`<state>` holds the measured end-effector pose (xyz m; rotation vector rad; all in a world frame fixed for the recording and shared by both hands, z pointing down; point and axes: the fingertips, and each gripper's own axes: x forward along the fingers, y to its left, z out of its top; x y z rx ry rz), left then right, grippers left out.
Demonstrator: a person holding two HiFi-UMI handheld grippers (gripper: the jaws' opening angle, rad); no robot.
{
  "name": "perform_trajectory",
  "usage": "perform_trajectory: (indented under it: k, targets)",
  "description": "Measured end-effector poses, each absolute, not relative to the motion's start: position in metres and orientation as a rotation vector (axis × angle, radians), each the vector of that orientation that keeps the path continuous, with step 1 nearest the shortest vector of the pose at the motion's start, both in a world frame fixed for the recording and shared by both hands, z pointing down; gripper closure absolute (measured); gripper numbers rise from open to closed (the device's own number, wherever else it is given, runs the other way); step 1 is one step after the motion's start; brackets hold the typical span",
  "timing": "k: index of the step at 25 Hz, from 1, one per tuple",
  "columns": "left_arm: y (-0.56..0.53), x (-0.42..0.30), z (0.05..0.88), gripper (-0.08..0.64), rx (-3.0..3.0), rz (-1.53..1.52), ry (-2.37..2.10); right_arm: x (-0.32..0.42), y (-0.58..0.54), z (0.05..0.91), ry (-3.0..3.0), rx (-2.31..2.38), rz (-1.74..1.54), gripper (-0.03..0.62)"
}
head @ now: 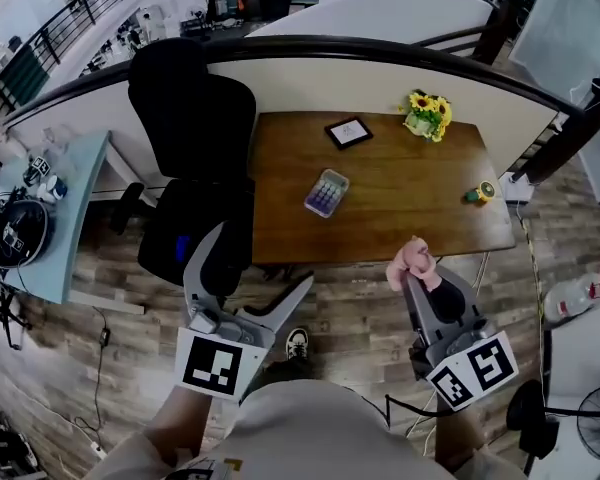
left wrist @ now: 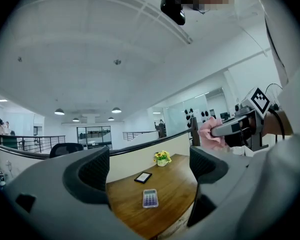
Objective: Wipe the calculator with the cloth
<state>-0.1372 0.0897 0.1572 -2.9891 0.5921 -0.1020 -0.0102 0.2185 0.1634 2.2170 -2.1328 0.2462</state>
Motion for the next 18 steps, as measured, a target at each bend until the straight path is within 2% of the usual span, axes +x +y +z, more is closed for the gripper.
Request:
perform_trajectory:
  k: [7, 18]
  targets:
    - [0.029, -0.128, 0.161, 0.083, -3.006, -0.108, 0.606, 0.000, 0.165, 0.170, -2.078, 2.206, 0.257, 0.537]
    - [0.009, -0.083, 0.172, 0.083, -3.010, -0.129, 0.534, 0.042, 0.148, 0.183, -2.035, 2.269, 0.289, 0.537]
